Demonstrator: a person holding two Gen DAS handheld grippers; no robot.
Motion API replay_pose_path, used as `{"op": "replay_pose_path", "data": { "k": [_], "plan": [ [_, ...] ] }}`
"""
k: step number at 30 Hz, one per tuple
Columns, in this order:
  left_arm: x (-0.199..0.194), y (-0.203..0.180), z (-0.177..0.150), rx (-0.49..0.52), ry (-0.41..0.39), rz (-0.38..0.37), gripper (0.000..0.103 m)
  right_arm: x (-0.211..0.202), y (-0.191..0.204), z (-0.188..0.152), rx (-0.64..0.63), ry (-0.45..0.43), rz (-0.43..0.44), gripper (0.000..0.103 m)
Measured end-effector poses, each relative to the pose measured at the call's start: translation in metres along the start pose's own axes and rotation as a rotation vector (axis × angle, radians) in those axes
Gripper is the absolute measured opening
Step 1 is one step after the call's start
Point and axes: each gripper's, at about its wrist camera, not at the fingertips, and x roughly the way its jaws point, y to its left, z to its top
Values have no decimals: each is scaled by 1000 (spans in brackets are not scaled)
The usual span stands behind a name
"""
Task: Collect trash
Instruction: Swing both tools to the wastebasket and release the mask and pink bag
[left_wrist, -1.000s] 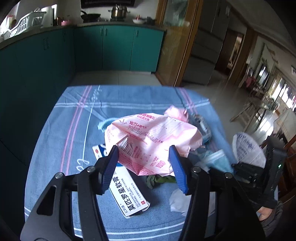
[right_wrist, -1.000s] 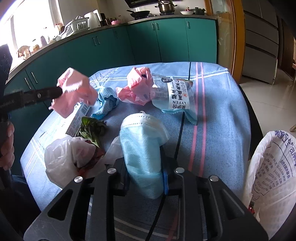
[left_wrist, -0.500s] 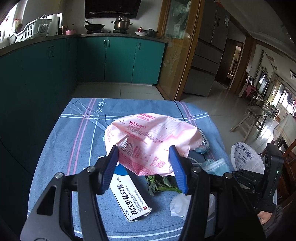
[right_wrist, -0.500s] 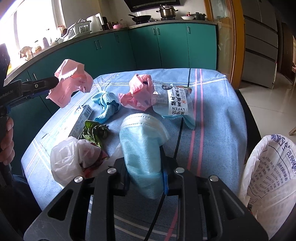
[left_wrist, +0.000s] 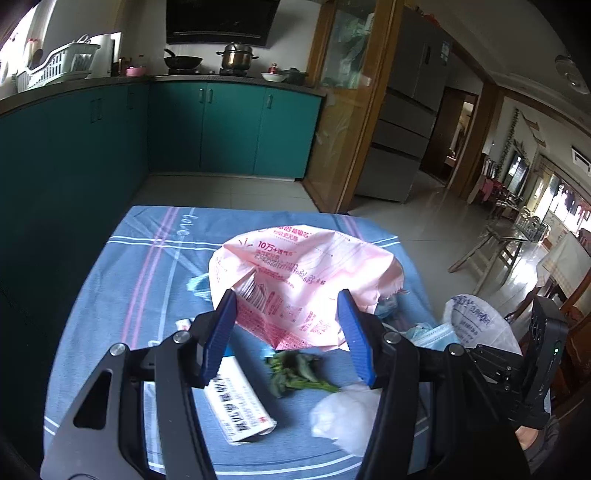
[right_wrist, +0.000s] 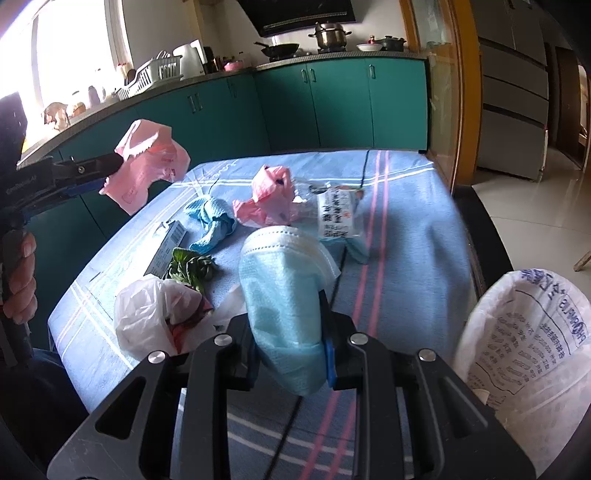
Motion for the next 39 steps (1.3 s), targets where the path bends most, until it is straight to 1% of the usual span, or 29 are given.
{"op": "replay_pose_path", "data": {
  "k": [5, 6, 8, 9, 11, 12, 13, 15, 17, 18, 19, 20, 21, 22, 23, 24, 25, 26, 27, 28, 29, 30, 32, 33, 34, 35, 37, 39],
  "plan": [
    [7, -38, -1, 24, 12, -88, 57, -38, -32, -2, 58, -90, -41, 27],
    [10, -51, -3, 40, 23, -123, 57, -47, -40, -2, 72, -111, -59, 27],
    [16, -73, -6, 64, 47, -172, 57, -70, -62, -4, 113, -153, -117, 27],
    [22, -90, -8, 80, 69, -206, 57, -85, -77, -7, 144, -178, -154, 27],
    [34, -115, -11, 110, 105, -235, 57, -105, -103, -13, 205, -207, -214, 27],
    [39, -128, -13, 128, 117, -242, 57, -113, -112, -18, 232, -217, -240, 27],
    [46, -148, -16, 161, 129, -256, 57, -125, -129, -24, 281, -230, -290, 27],
    [57, -173, -21, 203, 158, -279, 57, -139, -149, -33, 341, -237, -358, 27],
    [70, -202, -29, 230, 211, -336, 57, -149, -165, -41, 397, -245, -397, 27],
    [79, -219, -34, 248, 252, -384, 61, -152, -173, -45, 427, -243, -403, 27],
    [84, -229, -39, 263, 279, -405, 65, -153, -178, -48, 442, -240, -407, 27],
    [89, -238, -42, 274, 297, -414, 68, -154, -182, -51, 457, -236, -413, 27],
    [92, -247, -47, 288, 309, -420, 75, -154, -185, -53, 468, -230, -421, 27],
    [92, -252, -50, 297, 309, -423, 80, -153, -188, -55, 476, -217, -430, 27],
    [91, -254, -52, 309, 303, -420, 81, -152, -189, -57, 479, -207, -435, 30],
    [88, -254, -53, 322, 288, -408, 84, -151, -190, -58, 482, -201, -437, 35],
    [86, -253, -51, 331, 276, -393, 87, -149, -188, -58, 479, -197, -436, 37],
    [83, -248, -48, 336, 255, -371, 88, -148, -186, -58, 473, -194, -435, 43],
    [80, -241, -44, 331, 234, -356, 88, -147, -184, -57, 466, -192, -438, 50],
    [77, -230, -40, 320, 222, -347, 89, -147, -182, -58, 461, -194, -444, 55],
    [74, -222, -35, 305, 212, -336, 89, -147, -180, -58, 457, -199, -450, 63],
    [69, -208, -28, 276, 196, -316, 90, -146, -178, -57, 454, -203, -451, 66],
    [64, -188, -16, 241, 173, -265, 92, -143, -173, -52, 450, -203, -432, 67],
    [60, -171, -8, 226, 159, -206, 92, -139, -167, -51, 440, -202, -413, 67],
    [57, -161, -2, 220, 150, -160, 93, -134, -165, -47, 427, -196, -397, 67],
    [54, -149, 3, 214, 136, -99, 93, -128, -156, -43, 404, -184, -377, 67],
    [48, -111, 13, 193, 88, 72, 95, -108, -129, -35, 333, -151, -304, 67],
    [45, -77, 17, 174, 46, 223, 96, -88, -103, -30, 275, -114, -198, 67]
  ]
}}
